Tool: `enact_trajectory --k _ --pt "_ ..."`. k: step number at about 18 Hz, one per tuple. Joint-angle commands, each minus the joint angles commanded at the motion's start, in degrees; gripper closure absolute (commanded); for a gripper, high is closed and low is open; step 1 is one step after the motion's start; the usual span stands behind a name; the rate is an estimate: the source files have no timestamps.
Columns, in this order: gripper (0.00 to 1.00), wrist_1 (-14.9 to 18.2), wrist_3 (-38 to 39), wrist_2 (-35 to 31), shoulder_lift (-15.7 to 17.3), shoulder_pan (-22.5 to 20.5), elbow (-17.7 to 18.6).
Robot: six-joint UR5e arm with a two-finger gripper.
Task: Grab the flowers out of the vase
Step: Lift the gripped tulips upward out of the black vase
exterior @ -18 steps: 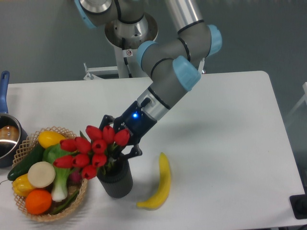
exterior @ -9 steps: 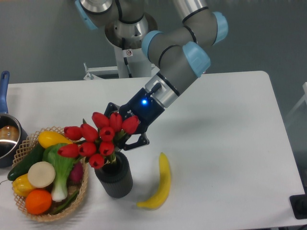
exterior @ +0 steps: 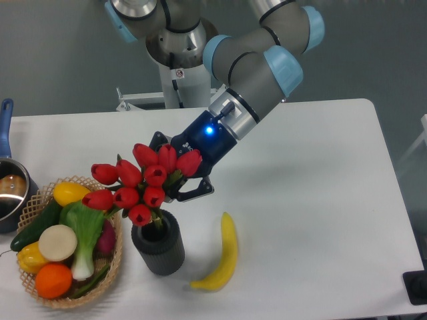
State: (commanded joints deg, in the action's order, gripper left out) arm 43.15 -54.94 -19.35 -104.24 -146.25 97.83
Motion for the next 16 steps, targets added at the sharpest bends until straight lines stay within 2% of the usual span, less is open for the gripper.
enact_trajectory --k 5,9,16 --pt "0.63 0.0 1.0 3.2 0.0 -0.6 -2.0" --pt "0.63 0.0 5.4 3.6 0.0 -0.9 -5.2" --pt "0.63 0.0 8.1 4.1 1.2 -1.8 -6.3"
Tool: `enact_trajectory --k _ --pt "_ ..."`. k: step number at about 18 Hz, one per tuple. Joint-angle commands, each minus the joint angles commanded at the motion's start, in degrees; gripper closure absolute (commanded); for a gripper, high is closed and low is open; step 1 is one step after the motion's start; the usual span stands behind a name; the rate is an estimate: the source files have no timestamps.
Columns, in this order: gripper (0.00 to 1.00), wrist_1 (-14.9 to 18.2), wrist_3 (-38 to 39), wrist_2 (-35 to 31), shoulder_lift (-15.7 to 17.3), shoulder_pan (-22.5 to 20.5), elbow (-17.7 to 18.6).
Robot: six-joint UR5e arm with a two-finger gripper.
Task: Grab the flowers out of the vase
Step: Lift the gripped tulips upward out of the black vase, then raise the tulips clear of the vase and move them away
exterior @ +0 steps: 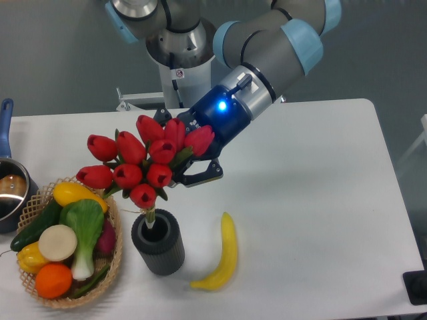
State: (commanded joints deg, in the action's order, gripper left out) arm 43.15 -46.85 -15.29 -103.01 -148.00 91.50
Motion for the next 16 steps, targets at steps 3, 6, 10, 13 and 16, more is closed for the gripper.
enact_trajectory --k 3,6,10,13,16 --pt "0.63 0.0 2.4 0.0 0.3 -1.4 -1.6" --pt "0.63 0.0 2.7 -0.1 0.2 -3.7 -3.4" --pt "0.63 0.1 2.6 -0.8 -0.2 -4.8 -5.3" --pt "0.63 0.0 2.1 -1.9 -0.6 -6.2 -5.7" --pt "0.63 0.0 2.0 -2.4 -0.8 -8.8 -6.2"
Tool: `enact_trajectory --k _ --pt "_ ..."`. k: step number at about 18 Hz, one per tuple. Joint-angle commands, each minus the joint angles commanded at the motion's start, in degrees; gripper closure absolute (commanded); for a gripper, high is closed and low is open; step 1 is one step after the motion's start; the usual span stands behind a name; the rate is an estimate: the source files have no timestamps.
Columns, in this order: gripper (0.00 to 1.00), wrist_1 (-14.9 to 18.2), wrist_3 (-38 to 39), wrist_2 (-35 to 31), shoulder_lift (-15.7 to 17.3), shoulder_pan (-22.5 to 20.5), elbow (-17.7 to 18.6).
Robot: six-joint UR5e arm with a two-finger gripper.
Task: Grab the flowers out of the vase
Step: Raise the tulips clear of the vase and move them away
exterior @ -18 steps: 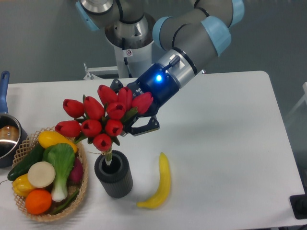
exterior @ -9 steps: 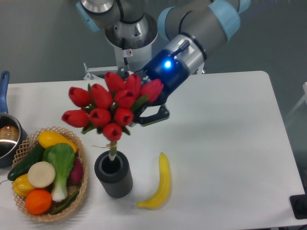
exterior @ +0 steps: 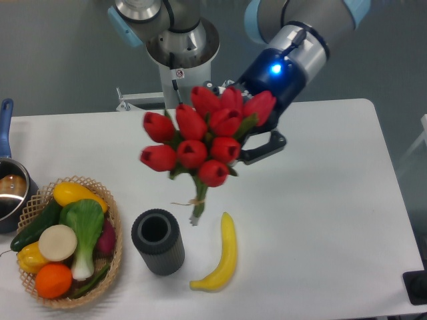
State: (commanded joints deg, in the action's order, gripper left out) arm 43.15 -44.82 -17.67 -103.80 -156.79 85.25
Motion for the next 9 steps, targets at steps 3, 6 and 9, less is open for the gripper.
enact_trajectory --k 3,6,9 --pt "0.63 0.0 -1.2 0.0 -1.1 -1.9 -0.6" --pt "0.63 0.0 -2.2 -0.4 -2.2 -2.5 -1.1" --pt "0.63 0.0 -2.8 -0.7 -2.5 -3.7 -0.7"
